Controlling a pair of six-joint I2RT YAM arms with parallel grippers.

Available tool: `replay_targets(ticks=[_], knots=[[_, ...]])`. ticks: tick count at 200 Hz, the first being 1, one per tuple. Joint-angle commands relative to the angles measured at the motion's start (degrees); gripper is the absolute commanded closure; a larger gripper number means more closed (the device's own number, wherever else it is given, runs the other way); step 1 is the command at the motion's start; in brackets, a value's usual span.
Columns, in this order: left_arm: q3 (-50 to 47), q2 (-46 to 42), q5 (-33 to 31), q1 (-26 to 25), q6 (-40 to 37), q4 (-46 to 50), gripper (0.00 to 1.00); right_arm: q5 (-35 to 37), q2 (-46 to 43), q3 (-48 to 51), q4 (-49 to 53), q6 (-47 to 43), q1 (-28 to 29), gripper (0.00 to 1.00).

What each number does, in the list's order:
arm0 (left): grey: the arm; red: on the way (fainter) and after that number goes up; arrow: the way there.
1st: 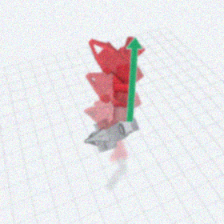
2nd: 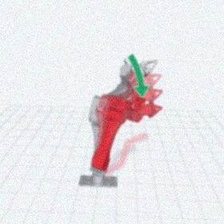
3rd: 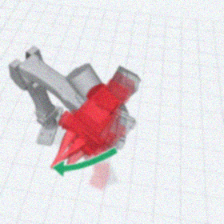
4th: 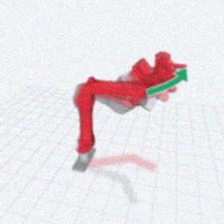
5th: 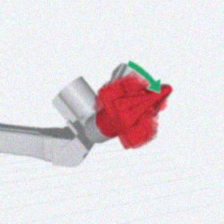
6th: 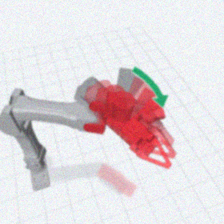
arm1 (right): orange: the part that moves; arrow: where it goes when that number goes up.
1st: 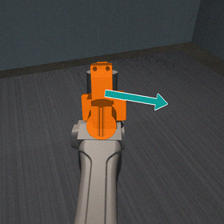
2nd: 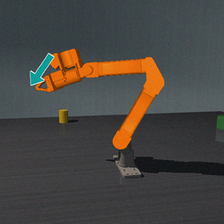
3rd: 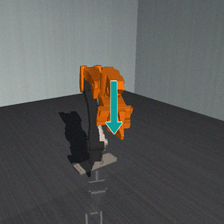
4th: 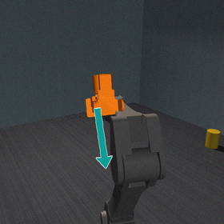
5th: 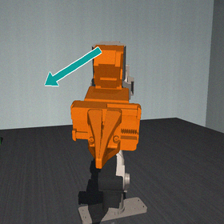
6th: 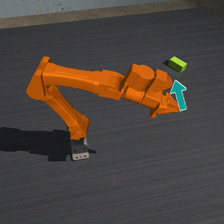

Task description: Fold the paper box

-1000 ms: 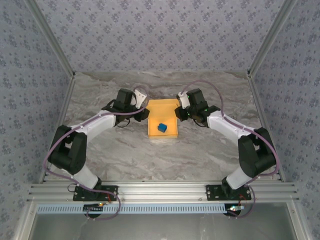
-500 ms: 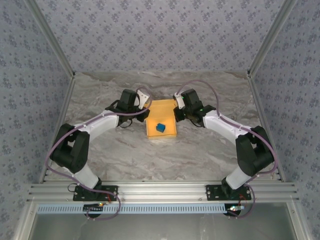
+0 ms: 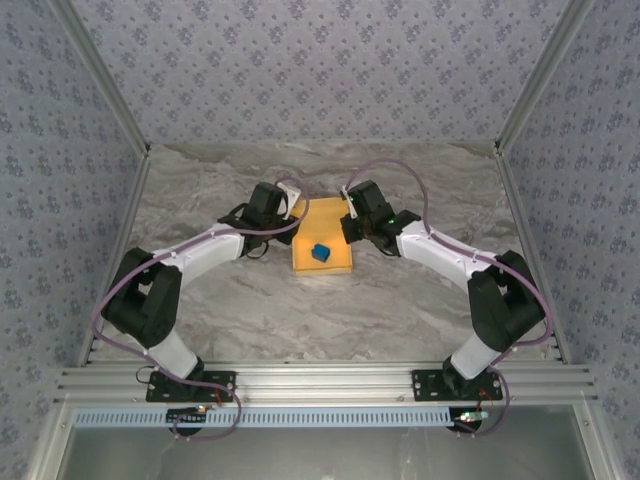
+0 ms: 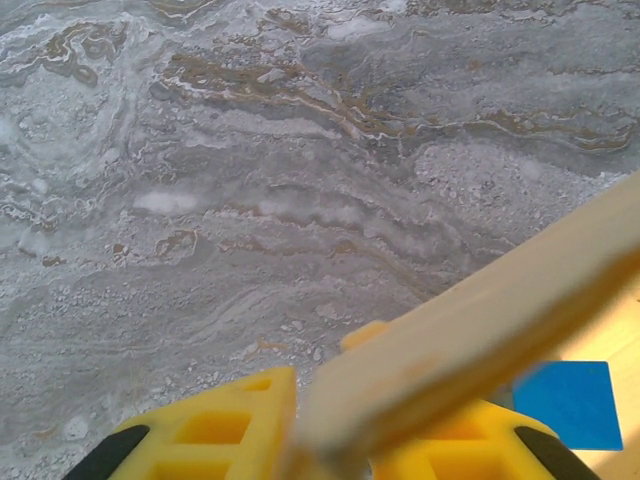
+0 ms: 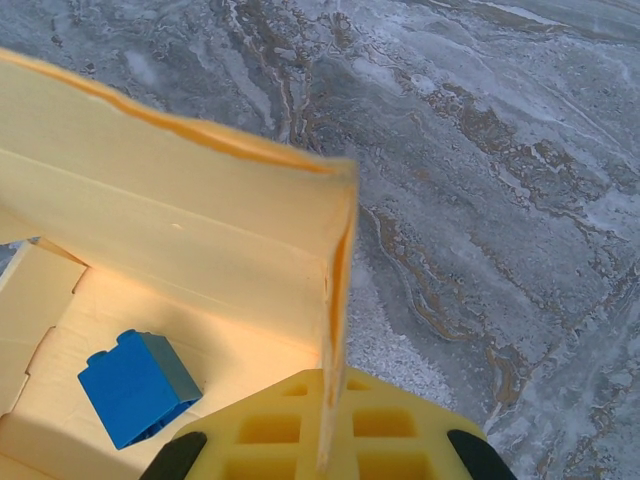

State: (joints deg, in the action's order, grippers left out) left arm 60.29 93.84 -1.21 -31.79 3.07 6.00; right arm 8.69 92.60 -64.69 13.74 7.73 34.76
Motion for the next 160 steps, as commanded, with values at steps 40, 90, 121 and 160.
replay_targets(ticks=[40,90,121,160], knots=[[0.90,-1.91,-1.07,-0.04,1.36,0.88,0.85,2.56,1.06,-1.67,1.64,1.54,0.57,1.00],[1.28,-2.32,-6.65,-1.64,12.51,-1.05,0.96,7.14,1.23,-1.67,0.50,7.96,1.92,1.00],[1.81,-1.31,-12.20,-3.29,19.87,-2.68,0.98,11.51,1.21,-1.49,-1.36,11.42,3.11,1.00],[5.03,1.56,-17.94,-4.92,23.12,-3.75,1.00,15.59,0.92,-1.63,-4.46,13.49,3.12,1.00]])
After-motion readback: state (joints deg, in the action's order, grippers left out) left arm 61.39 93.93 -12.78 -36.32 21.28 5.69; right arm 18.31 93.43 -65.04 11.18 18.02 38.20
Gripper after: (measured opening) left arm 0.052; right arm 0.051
